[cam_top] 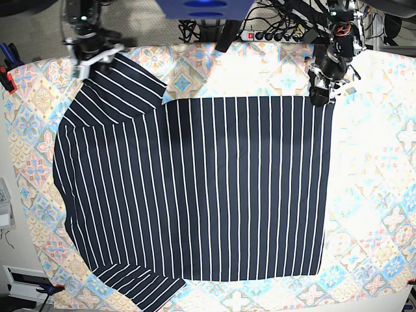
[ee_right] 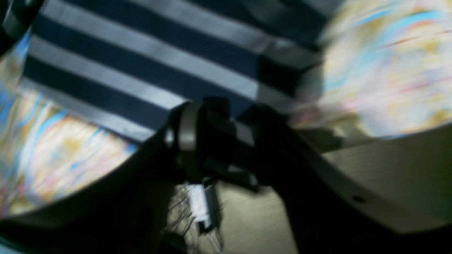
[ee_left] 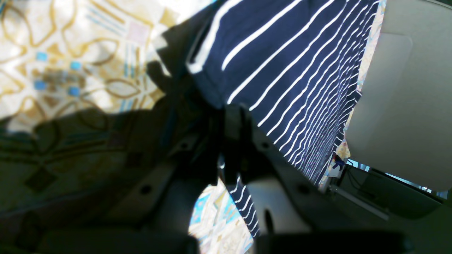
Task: Fold the T-shirt properly
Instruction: 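Lower the right gripper onto the folded sleeve corner and grasp it, then lift both grippers and pull the shirt's collar edge toward the robot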
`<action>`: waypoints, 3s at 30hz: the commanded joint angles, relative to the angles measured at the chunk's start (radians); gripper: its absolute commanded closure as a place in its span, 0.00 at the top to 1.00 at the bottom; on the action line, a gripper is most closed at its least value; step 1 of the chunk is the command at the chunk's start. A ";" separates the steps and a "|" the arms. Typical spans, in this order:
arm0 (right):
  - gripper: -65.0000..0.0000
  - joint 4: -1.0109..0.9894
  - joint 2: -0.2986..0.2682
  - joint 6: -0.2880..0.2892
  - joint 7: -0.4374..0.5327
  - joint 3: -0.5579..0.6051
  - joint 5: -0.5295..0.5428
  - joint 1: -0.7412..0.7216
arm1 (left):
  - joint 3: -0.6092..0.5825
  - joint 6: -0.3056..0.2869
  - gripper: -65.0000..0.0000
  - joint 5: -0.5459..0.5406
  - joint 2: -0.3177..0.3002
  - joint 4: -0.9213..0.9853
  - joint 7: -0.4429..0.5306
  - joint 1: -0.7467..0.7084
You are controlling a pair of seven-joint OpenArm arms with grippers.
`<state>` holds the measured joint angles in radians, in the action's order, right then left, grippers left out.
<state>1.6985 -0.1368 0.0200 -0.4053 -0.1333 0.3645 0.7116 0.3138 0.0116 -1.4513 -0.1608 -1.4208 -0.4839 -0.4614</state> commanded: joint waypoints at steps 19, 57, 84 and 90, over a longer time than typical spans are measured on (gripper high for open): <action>0.48 -0.104 -0.005 0.077 0.010 -0.010 0.000 -0.020 | 0.005 -0.014 0.00 -0.009 -0.009 -0.013 0.000 -0.004; 0.00 0.028 -0.005 0.122 -0.048 -0.170 0.000 0.121 | 0.005 -0.015 0.00 -0.009 -0.030 -0.076 -0.002 -0.141; 0.00 0.035 -0.033 0.122 -0.039 -0.266 0.005 0.271 | 0.005 -0.015 0.00 -0.015 -0.029 -0.153 -0.046 -0.334; 0.00 0.099 -0.037 0.122 -0.039 -0.288 0.150 0.263 | 0.008 -0.015 0.00 -0.010 -0.029 -0.275 -0.043 -0.331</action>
<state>1.7832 -0.1646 0.1459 -0.4599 -0.4107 0.5117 0.9611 0.3153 0.0090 -1.4513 -0.1810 -1.6840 -0.5316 -0.7830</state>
